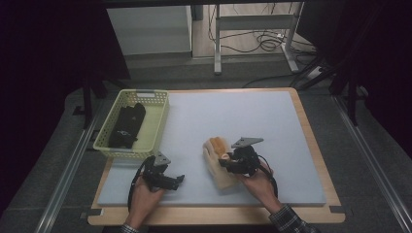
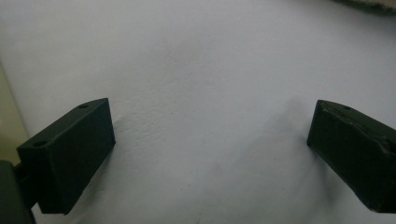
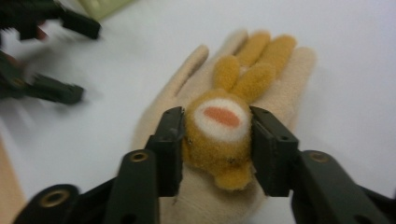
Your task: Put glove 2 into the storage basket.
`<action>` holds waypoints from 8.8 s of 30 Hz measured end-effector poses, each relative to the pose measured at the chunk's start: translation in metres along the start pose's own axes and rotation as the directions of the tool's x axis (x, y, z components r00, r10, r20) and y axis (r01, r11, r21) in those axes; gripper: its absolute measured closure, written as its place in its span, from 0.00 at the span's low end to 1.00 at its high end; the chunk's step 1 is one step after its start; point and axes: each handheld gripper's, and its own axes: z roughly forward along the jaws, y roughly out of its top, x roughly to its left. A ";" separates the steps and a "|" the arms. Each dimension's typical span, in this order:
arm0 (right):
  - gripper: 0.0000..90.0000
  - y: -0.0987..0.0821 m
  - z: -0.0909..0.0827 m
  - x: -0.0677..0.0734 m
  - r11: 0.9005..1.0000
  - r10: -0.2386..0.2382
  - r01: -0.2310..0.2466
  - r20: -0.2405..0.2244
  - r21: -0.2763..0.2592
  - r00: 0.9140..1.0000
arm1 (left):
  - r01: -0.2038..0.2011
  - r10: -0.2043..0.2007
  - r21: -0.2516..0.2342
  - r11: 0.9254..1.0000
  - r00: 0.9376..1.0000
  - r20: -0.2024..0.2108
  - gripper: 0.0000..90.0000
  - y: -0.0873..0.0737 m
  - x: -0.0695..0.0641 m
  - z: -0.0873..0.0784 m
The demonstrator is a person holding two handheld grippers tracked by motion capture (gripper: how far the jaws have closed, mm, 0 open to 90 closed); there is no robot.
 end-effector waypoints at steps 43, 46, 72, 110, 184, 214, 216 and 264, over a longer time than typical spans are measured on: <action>0.97 -0.035 0.026 0.030 0.983 -0.180 0.185 -0.131 0.021 0.975 | 0.038 -0.037 0.009 0.999 0.999 -0.038 0.00 -0.013 0.018 -0.013; 0.97 -0.029 0.035 0.036 0.983 -0.181 0.184 -0.126 0.017 0.975 | 0.041 -0.041 0.009 0.999 0.998 -0.041 0.00 -0.013 0.019 -0.014; 0.72 -0.021 0.010 0.004 0.987 -0.159 0.159 0.018 -0.010 0.987 | 0.035 -0.035 0.007 0.999 0.999 -0.032 0.00 -0.014 0.020 -0.013; 0.20 -0.081 -0.047 -0.085 1.000 0.012 -0.011 0.259 -0.006 0.966 | 0.039 -0.039 0.008 0.999 0.999 -0.031 0.01 -0.014 0.020 -0.014; 0.20 -0.082 -0.047 -0.085 1.000 0.015 -0.014 0.258 -0.006 0.966 | 0.006 -0.006 0.134 0.991 1.000 -0.001 0.83 0.140 0.013 -0.025; 0.20 -0.082 -0.046 -0.085 1.000 0.016 -0.013 0.258 -0.010 0.966 | 0.296 -0.189 0.284 0.912 0.917 -0.350 0.81 0.114 0.162 -0.039; 0.20 -0.082 -0.046 -0.085 1.000 0.015 -0.013 0.258 -0.010 0.966 | 0.301 -0.190 0.297 0.906 0.918 -0.349 0.81 0.112 0.165 -0.028; 0.20 -0.082 -0.046 -0.085 1.000 0.016 -0.014 0.257 -0.009 0.966 | 0.323 -0.217 0.299 0.898 0.916 -0.338 0.86 0.105 0.183 0.019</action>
